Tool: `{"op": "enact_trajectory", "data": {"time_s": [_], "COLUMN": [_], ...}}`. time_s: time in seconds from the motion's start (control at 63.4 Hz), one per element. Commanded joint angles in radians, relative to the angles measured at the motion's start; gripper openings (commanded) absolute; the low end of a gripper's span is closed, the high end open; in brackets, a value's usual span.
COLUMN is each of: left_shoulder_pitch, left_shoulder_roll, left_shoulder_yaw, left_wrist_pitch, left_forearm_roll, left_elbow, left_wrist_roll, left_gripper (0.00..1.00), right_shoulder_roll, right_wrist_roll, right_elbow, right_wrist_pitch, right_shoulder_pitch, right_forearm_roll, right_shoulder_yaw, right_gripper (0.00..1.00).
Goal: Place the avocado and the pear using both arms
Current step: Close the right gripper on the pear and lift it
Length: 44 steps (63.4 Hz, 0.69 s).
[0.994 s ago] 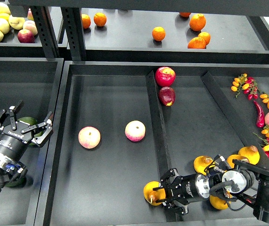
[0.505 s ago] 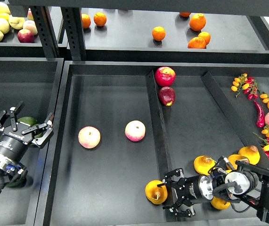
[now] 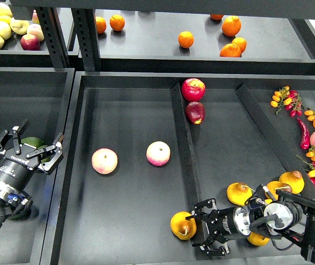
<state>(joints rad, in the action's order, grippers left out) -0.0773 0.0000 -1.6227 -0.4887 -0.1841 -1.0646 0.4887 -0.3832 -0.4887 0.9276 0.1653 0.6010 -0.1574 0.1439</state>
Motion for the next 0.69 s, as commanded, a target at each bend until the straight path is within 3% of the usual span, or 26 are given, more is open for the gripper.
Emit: {"op": "enact_trajectory", "data": {"time_s": [0.0,0.284,0.679], "left_shoulder_pitch": [0.001,0.002,0.013], "left_shoulder_roll": [0.000,0.000,0.000], "left_shoulder_yaw": [0.001,0.001,0.006], "left_wrist_pitch": [0.000,0.000,0.000], "left_forearm_roll": [0.000,0.000,0.000], "left_elbow": [0.000,-0.009,-0.014], "left_wrist_roll": [0.000,0.000,0.000], "left_gripper": [0.99,0.99,0.99], "right_shoulder_roll": [0.003,0.006,0.050], "right_wrist_roll": [0.000,0.000,0.000], "right_elbow": [-0.006,-0.012,-0.006], "right_wrist_pitch": [0.000,0.000,-0.001], "right_shoulder_pitch": [0.002,0.002,-0.017], "right_forearm_roll": [-0.001,0.007,0.001], "right_shoulder_yaw": [0.002,0.042,0.114], "right_gripper": [0.85,0.98,0.98]}}
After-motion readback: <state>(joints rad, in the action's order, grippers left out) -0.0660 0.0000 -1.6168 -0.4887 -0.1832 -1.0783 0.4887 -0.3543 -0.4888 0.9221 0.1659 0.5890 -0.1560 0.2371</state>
